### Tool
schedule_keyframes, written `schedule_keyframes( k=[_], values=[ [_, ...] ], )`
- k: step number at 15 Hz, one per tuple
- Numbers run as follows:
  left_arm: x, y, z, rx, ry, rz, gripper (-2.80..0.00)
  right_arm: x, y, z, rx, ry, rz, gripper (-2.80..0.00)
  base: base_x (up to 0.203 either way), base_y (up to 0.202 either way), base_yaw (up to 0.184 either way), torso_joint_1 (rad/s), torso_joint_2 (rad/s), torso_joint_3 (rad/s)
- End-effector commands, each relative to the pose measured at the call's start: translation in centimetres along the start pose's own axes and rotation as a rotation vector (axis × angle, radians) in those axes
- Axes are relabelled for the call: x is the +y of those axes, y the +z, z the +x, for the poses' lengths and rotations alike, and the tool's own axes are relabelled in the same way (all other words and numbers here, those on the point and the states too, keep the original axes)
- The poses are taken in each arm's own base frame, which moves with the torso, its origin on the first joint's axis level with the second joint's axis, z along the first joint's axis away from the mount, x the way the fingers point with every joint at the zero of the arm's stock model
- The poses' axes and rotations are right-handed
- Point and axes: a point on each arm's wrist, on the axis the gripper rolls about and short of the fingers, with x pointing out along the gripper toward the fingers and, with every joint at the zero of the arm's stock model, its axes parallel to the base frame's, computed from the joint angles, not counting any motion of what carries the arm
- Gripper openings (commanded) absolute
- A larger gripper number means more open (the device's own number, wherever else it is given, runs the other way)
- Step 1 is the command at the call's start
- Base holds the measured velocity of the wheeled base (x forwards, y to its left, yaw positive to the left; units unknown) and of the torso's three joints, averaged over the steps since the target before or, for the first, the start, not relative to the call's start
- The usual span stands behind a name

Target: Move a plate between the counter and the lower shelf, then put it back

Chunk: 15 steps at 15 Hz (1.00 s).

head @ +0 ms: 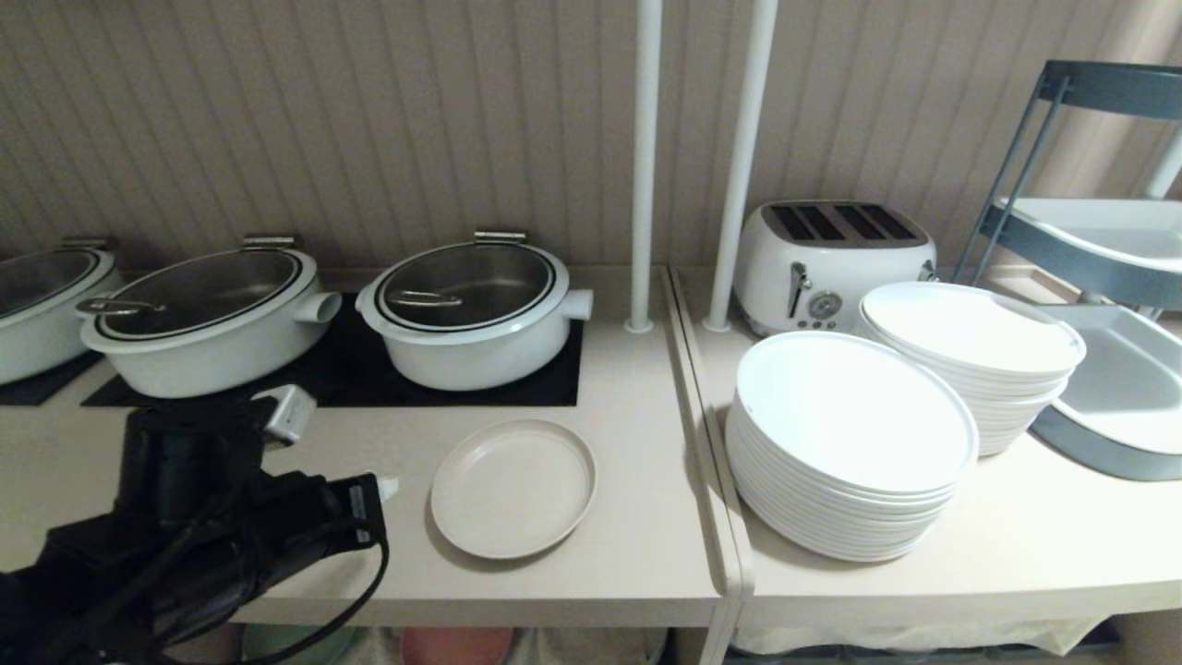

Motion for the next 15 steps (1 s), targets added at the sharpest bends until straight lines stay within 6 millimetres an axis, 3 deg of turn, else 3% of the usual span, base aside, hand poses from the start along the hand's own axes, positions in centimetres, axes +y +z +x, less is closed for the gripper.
schedule_keyframes(
  k=[1,3,6,11,15],
  values=[
    [-0.1,1.0,-2.7,-0.113,-0.020,0.016,-2.80,0.0,0.0,0.0,0.001,0.000,0.001,-2.80,0.000,0.000,0.000,0.000,0.00,0.000],
    [-0.1,1.6,-4.9,-0.209,-0.008,0.064,-2.80,0.0,0.0,0.0,0.003,0.000,0.001,-2.80,0.000,0.000,0.000,0.000,0.00,0.000],
    [0.9,0.8,-8.6,-0.313,-0.006,0.157,-2.80,0.0,0.0,0.0,0.001,0.000,0.001,-2.80,0.000,0.000,0.000,0.000,0.00,0.000],
    [3.0,-2.4,-14.4,-0.476,-0.092,0.287,-2.80,0.0,0.0,0.0,0.001,0.000,0.001,-2.80,0.000,0.000,0.000,0.000,0.00,0.000],
    [3.8,-6.7,-17.5,-0.543,-0.108,0.319,-2.80,0.0,0.0,0.0,0.001,0.000,0.001,-2.80,0.000,0.000,0.000,0.000,0.00,0.000]
  ],
)
